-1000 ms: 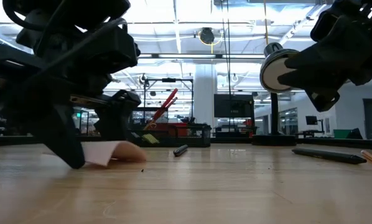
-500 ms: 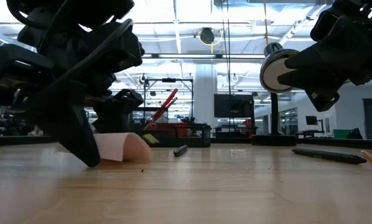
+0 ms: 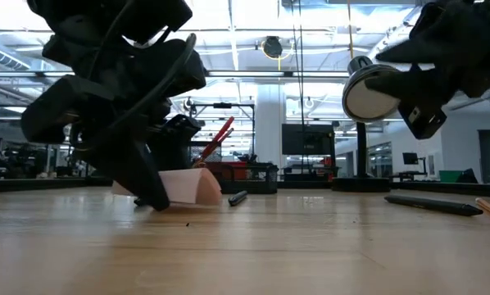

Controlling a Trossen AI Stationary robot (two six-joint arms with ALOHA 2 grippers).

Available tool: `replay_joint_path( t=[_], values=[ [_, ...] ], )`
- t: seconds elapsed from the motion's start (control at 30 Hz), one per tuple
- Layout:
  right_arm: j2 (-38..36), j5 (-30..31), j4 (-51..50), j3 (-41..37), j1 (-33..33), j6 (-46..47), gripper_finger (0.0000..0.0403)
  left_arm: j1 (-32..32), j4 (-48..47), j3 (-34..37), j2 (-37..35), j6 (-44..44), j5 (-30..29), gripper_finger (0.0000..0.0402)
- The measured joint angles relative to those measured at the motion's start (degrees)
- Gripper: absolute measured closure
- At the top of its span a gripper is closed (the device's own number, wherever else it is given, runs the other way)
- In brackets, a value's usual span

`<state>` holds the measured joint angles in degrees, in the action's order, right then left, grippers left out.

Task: Pick and place office supplies into organizer
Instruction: Put the pink sticky notes into the black desk organizer

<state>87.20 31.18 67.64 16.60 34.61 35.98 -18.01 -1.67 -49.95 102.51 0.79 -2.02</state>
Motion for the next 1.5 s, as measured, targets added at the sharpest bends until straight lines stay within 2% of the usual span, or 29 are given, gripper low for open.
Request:
replay_joint_path(
  t=[0.13,0.4,0.57,0.77,0.97,1.13,1.33,1.5],
  values=[
    [-0.01,0.00,1.57,0.00,-0.23,5.44,0.0277,0.73,0.95,-0.02,-0.23,0.00,0.02,0.0151],
    [0.00,0.03,0.88,0.00,-0.44,8.33,0.0277,0.75,1.99,-0.17,-3.88,0.92,-1.17,0.0151],
    [0.00,-0.84,0.48,0.21,-0.48,15.02,0.0277,0.75,0.81,-0.17,-7.78,1.67,-5.18,0.0151],
    [0.00,-1.40,0.30,6.11,-1.04,17.38,0.0277,1.79,1.34,-0.18,-10.47,3.22,-8.09,0.0151],
    [-0.04,-4.22,-8.22,14.46,-3.55,18.24,0.0265,3.12,0.70,-0.17,-10.80,3.34,-9.46,0.0151],
    [0.67,-2.63,-21.63,18.49,-5.59,28.12,0.0255,3.16,0.30,-0.17,-10.80,3.24,-11.53,0.0151],
    [4.14,1.67,-21.82,19.58,-6.88,35.78,0.0256,3.16,0.24,-0.17,-10.80,3.22,-11.90,0.0151],
    [9.12,1.73,-18.89,20.26,-7.97,38.59,0.0256,3.16,0.24,-0.17,-10.80,3.18,-12.45,0.0151]
  ],
)
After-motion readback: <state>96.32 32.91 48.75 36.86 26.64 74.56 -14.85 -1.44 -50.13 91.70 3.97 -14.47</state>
